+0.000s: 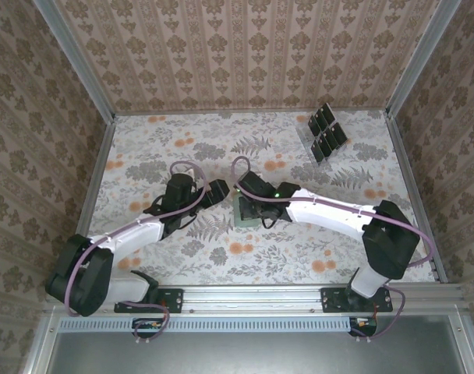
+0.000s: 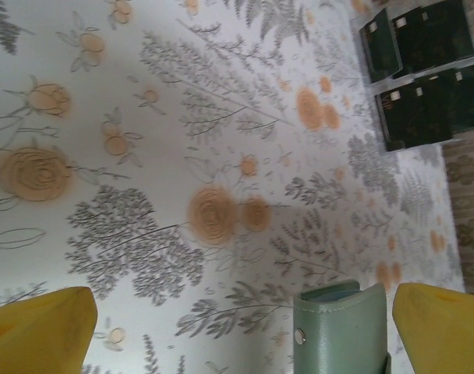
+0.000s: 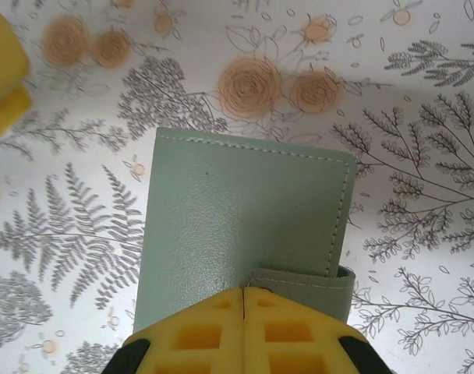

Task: Put the credit cards into the card holder
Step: Pick up the card holder from the center of the table, then open the button on the card holder.

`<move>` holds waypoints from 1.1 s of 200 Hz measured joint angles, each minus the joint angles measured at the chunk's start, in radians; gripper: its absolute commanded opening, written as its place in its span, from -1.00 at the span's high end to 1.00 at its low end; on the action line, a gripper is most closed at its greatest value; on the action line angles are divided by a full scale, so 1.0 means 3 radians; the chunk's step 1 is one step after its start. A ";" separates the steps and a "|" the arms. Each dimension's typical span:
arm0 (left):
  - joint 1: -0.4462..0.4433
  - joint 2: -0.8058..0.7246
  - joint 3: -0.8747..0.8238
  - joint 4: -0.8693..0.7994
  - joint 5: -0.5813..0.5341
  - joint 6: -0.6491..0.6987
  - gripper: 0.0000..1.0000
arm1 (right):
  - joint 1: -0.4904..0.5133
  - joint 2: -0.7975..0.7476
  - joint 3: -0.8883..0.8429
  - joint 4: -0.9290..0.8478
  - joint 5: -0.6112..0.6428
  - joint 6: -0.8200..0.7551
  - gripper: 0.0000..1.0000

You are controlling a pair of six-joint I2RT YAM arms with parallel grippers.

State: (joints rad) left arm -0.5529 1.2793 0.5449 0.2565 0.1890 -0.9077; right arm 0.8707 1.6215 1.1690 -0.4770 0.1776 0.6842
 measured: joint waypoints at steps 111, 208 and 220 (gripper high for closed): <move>-0.0252 0.0303 -0.0089 0.0851 0.0008 -0.0486 -0.52 | -0.0045 -0.0107 -0.0001 0.0263 -0.0243 0.0184 1.00; -0.0361 0.0464 -0.0156 0.1368 0.0029 -0.0642 1.00 | -0.0148 -0.0240 -0.0249 0.0459 -0.0310 0.0205 1.00; -0.0361 0.0459 -0.0156 0.1369 0.0028 -0.0624 1.00 | -0.0202 -0.0331 -0.0343 0.0501 -0.0333 0.0225 1.00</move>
State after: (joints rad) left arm -0.6613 1.4170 0.4980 0.6674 0.1974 -1.0950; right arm 0.8101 1.5223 1.0660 -0.3267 0.0776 0.7517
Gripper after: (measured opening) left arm 0.048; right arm 0.043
